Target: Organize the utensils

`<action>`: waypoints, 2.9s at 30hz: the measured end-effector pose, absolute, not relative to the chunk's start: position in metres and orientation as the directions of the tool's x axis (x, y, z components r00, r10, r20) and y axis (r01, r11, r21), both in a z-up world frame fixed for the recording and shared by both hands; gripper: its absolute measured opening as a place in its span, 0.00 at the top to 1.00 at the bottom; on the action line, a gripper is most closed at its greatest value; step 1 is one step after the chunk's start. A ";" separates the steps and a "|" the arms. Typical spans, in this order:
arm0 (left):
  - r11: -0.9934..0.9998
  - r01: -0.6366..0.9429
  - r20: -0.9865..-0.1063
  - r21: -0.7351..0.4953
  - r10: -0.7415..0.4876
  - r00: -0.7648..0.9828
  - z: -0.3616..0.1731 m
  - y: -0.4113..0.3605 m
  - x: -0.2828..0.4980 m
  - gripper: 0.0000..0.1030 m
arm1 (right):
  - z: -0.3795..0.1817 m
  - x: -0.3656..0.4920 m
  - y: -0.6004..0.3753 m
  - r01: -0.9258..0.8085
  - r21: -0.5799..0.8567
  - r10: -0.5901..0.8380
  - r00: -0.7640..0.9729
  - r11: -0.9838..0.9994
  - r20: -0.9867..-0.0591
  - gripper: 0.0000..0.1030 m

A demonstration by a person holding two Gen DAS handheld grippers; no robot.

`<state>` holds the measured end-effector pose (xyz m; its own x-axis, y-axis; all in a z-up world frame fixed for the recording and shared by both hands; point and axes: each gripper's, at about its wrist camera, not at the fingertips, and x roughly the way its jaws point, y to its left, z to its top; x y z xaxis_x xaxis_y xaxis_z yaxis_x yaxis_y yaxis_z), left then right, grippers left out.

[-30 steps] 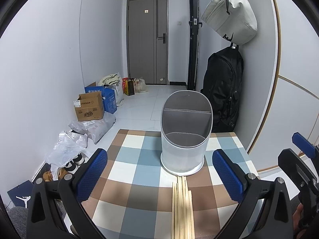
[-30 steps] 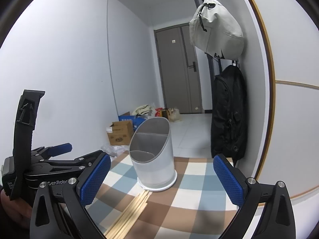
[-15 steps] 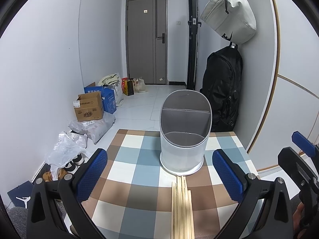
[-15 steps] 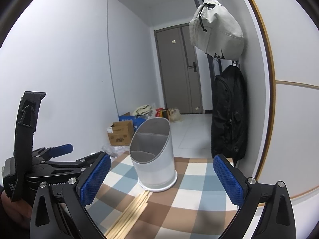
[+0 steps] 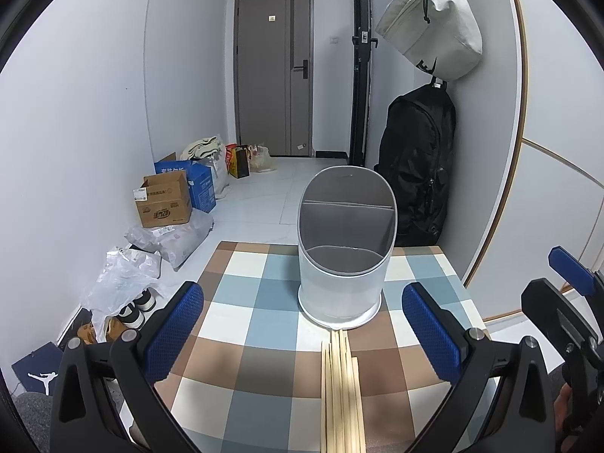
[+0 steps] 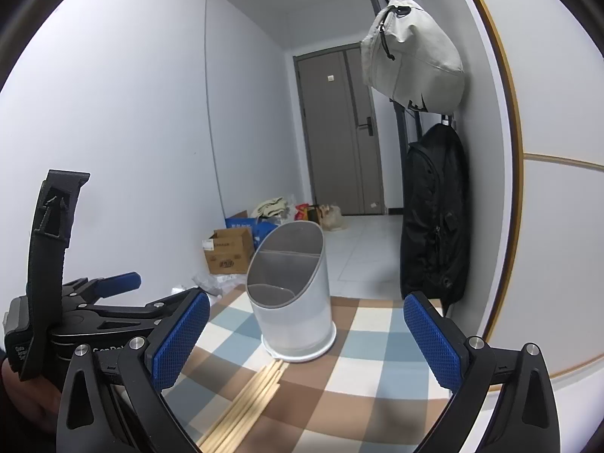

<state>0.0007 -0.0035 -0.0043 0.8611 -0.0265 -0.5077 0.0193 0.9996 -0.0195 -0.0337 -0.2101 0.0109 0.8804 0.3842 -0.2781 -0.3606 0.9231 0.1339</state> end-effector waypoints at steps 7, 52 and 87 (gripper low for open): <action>1.000 0.022 -0.510 -0.021 -0.029 0.860 -0.004 -0.004 0.001 0.01 | 0.011 -0.034 -0.209 -0.360 0.133 0.383 0.880 0.923 -0.280 0.00; 0.976 0.156 -0.841 -0.150 -0.209 0.499 -0.083 -0.007 0.060 0.09 | -0.017 0.030 -0.217 -0.311 0.156 0.348 0.825 0.938 -0.446 0.00; 0.943 0.070 -0.850 -0.325 -0.324 0.415 -0.089 0.006 0.073 0.99 | -0.030 0.052 -0.225 -0.300 0.254 0.390 0.779 0.920 -0.491 0.00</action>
<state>0.0730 0.0061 -0.0892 0.4151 -0.3235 -0.8503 0.0695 0.9432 -0.3249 0.0520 -0.2247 -0.0298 0.7794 0.3897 -0.4906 -0.3000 0.9195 0.2539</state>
